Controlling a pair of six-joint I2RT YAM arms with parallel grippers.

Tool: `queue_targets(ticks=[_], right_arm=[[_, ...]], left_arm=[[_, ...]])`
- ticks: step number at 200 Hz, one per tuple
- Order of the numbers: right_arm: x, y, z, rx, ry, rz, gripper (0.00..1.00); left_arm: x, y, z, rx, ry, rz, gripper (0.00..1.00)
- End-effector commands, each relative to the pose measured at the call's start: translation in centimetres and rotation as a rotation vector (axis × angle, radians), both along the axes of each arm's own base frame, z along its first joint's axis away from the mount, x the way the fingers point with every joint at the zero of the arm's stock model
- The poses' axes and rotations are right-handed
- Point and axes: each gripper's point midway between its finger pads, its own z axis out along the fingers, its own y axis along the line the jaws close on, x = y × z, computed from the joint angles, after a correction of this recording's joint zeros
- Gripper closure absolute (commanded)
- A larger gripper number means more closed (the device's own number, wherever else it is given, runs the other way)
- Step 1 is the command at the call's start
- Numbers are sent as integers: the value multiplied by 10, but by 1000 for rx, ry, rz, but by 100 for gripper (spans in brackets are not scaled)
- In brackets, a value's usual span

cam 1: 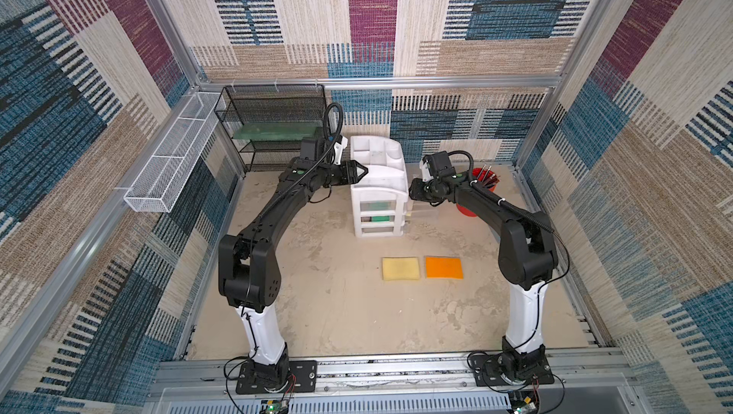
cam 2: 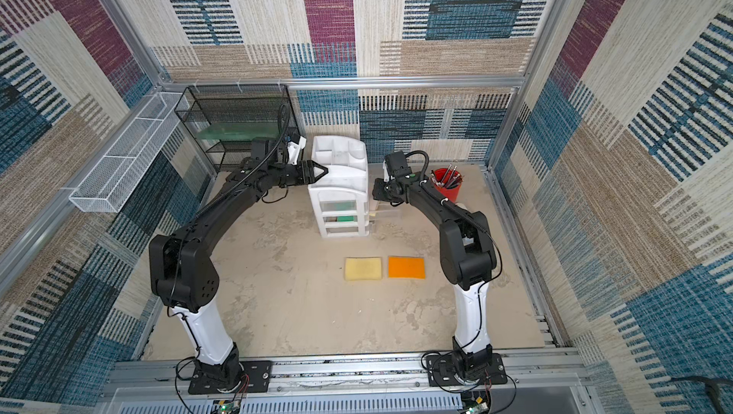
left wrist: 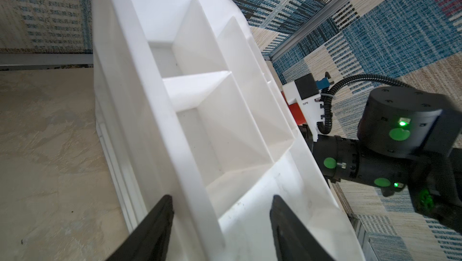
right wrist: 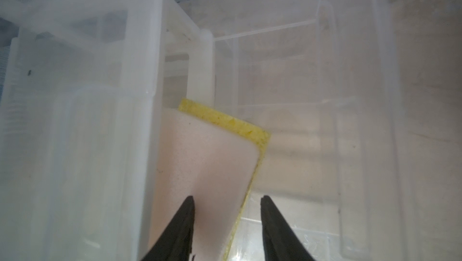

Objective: Take the sponge out of the drawer
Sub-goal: Pick up the sponge from the drawer.

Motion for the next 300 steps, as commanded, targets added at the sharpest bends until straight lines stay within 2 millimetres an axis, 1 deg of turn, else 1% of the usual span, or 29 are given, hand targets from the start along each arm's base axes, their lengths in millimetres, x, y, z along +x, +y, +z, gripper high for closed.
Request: queue_targets(ticks=[1, 7, 15, 20, 27, 31, 42, 74, 102, 122, 143, 146, 172, 183, 196, 206, 213, 219, 236, 249, 266, 277, 300], right_arm=[[4, 3, 1, 15, -14, -6, 64], [5, 3, 1, 19, -16, -6, 70], [5, 4, 1, 22, -17, -5, 76], [5, 5, 1, 25, -19, -2, 82], [6, 5, 3, 29, -26, -2, 88], [7, 5, 5, 31, -37, -5, 93], [7, 3, 10, 33, -54, -12, 100], [9, -5, 37, 31, -129, -31, 100], [10, -13, 77, 8, -242, -24, 100], [8, -11, 103, -14, -311, 31, 100], [4, -15, 119, -46, -347, 52, 100], [4, -16, 122, -50, -355, 54, 100], [-4, -22, 148, -74, -416, 67, 100], [-7, -27, 158, -86, -439, 69, 100], [-12, -30, 167, -101, -460, 89, 100], [-19, -27, 175, -110, -490, 136, 100], [-27, -22, 180, -113, -515, 192, 100], [-33, -19, 184, -116, -533, 227, 100], [-59, -3, 195, -113, -580, 398, 100], [-84, 14, 202, -97, -641, 564, 100], [-111, 26, 212, -71, -682, 675, 100], [-127, 34, 215, -69, -693, 738, 100], [-159, 56, 210, -63, -694, 874, 99]], left_arm=[[-14, 6, -25, 70, 77, -10, 36], [-14, 6, -24, 69, 76, -10, 36], [-14, 6, -24, 69, 74, -10, 36], [-15, 7, -23, 68, 71, -10, 36], [-15, 7, -23, 69, 70, -11, 36], [-15, 6, -22, 68, 67, -13, 36], [-16, 7, -21, 71, 66, -12, 36], [-18, 10, -13, 65, 49, -9, 36], [-22, 15, 1, 77, 10, -2, 34], [-27, 23, 22, 109, -65, 16, 29], [-37, 32, 47, 141, -137, 35, 24], [-38, 34, 49, 147, -144, 41, 22], [-54, 43, 79, 158, -220, 66, 12], [-64, 43, 89, 140, -245, 55, 8], [-77, 36, 102, 92, -267, 13, 6], [-88, 30, 111, 50, -283, -32, 6], [-95, 25, 117, 24, -293, -62, 6], [-104, 18, 122, -12, -295, -115, 6], [-121, 5, 129, -69, -300, -209, 8], [-131, -5, 128, -85, -294, -272, 10], [-140, -15, 122, -72, -280, -310, 11], [-146, -21, 117, -58, -267, -332, 13], [-156, -31, 111, -27, -266, -374, 14]])
